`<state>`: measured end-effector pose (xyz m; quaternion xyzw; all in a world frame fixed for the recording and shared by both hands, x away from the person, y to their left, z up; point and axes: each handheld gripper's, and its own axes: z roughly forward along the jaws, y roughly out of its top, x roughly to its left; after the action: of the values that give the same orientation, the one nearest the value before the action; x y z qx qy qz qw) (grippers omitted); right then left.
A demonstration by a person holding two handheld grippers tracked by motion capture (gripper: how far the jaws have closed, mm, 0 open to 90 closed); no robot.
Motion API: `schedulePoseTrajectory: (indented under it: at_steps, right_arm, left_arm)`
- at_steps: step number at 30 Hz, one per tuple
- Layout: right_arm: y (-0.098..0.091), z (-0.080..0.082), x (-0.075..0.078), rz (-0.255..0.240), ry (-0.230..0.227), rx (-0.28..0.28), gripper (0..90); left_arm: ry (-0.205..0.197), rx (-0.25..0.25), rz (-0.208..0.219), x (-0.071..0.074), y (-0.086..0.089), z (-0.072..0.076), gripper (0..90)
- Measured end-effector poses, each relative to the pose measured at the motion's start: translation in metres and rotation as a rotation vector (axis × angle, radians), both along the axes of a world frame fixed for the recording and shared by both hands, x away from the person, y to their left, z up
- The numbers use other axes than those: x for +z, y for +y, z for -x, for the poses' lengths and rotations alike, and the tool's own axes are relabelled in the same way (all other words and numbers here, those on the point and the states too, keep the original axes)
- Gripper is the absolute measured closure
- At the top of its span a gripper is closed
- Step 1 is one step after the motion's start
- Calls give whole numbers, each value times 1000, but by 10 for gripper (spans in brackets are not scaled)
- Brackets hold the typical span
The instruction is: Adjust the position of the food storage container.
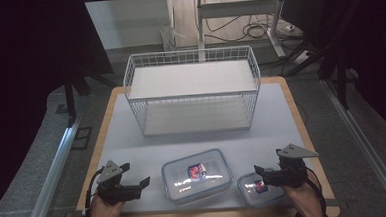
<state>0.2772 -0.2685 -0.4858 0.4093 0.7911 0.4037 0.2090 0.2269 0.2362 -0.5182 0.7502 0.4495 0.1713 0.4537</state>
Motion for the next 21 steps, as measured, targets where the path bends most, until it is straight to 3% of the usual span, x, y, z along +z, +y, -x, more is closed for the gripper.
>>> schedulePoseTrajectory:
  at_steps: [7,10,15,17,21]
  right_arm:
    - [6,4,-1,23,-1,-6,0]
    - [8,7,0,31,-6,5,0]
    - [10,8,-1,58,-6,8,0]
    - [13,9,-1,80,3,10,0]
    - [16,11,0,104,-8,25,87]
  left_arm:
    - [-49,11,-5,1,-2,0,63]
    - [-90,4,-21,2,-4,1,57]
    - [-103,20,-40,4,-6,3,53]
    - [-97,27,-78,5,-6,3,59]
    - [-95,31,-164,4,-10,4,66]
